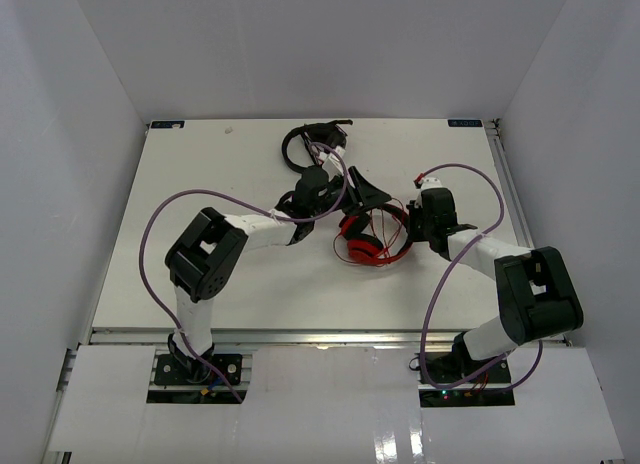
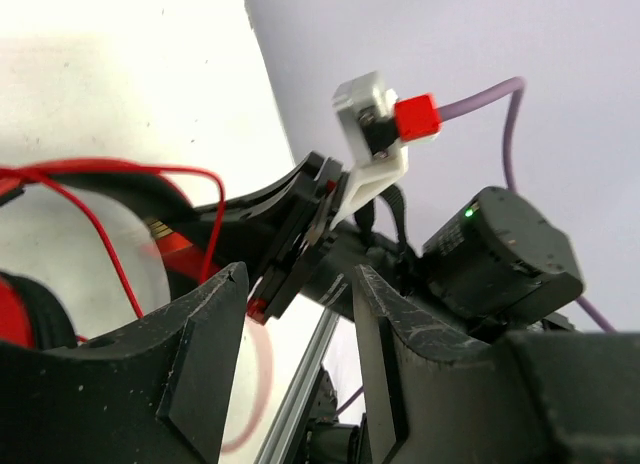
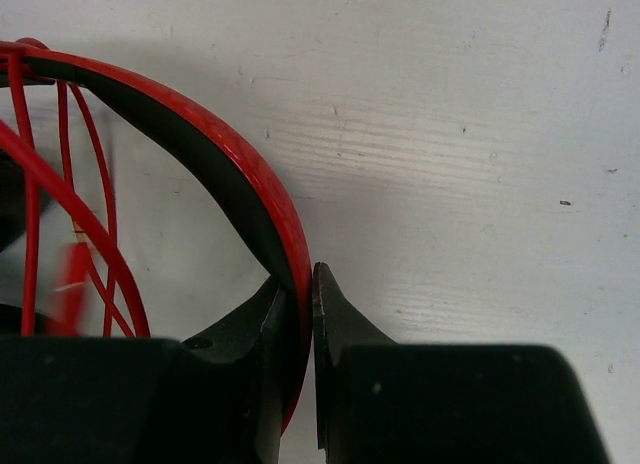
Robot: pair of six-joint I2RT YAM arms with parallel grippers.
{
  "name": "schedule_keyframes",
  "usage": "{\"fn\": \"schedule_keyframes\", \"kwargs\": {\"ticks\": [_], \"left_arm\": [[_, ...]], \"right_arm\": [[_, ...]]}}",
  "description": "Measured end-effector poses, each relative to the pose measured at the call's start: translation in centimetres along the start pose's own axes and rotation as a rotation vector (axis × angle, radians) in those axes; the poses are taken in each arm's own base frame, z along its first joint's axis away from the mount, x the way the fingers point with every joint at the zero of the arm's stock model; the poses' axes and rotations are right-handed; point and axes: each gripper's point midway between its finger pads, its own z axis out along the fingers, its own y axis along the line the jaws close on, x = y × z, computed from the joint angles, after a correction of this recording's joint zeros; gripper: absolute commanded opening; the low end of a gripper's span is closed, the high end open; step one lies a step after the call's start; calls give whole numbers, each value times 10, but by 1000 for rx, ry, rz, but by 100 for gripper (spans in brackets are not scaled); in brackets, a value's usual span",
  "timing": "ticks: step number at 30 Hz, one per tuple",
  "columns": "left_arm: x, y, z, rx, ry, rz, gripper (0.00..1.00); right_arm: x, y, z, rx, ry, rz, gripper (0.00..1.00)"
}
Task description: Wrap the headphones
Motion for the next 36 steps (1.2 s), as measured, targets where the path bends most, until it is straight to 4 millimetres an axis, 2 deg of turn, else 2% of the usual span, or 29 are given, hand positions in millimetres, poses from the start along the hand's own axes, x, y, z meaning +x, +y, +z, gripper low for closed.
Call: {"fn": "schedule_keyframes", "kwargs": {"ticks": [3,10,12,15,18,20,22,26,29,32,34,36], "left_arm": [[-5,-4,1,7,-5,8,58],[-6,1,0,-13,-4,14,59],[-7,4,0,-22,-1,24,59],[-8,10,-1,-54,10,60,61],[-12,9,-4,-87,27,138,64],[-18,0,-12,-107,31,220,67],[-26,-20,-30,-120,22,310,74],[-50,-81,-77,-84,-70,507,81],[-53,-112,-131,-88,-144,623,84],[-52,-127,-176,-96,-208,709,86],[-48,-123,-198,-123,-227,742,87],[-44,-116,-211,-151,-231,760,88]], "right_arm": [[2,1,1,-7,6,1,8],[2,1,1,-18,10,5,8],[3,1,1,-19,12,7,15],[4,0,2,-22,16,11,44],[3,0,2,-36,17,13,79],[-1,-1,3,-40,11,15,90],[-6,-4,3,-35,4,17,98],[-13,-13,2,-15,-4,6,91],[-17,-20,1,9,-4,-20,90],[-20,-27,-2,34,-4,-58,90],[-23,-31,-5,50,-7,-85,90],[-28,-34,-10,64,-10,-112,90]]}}
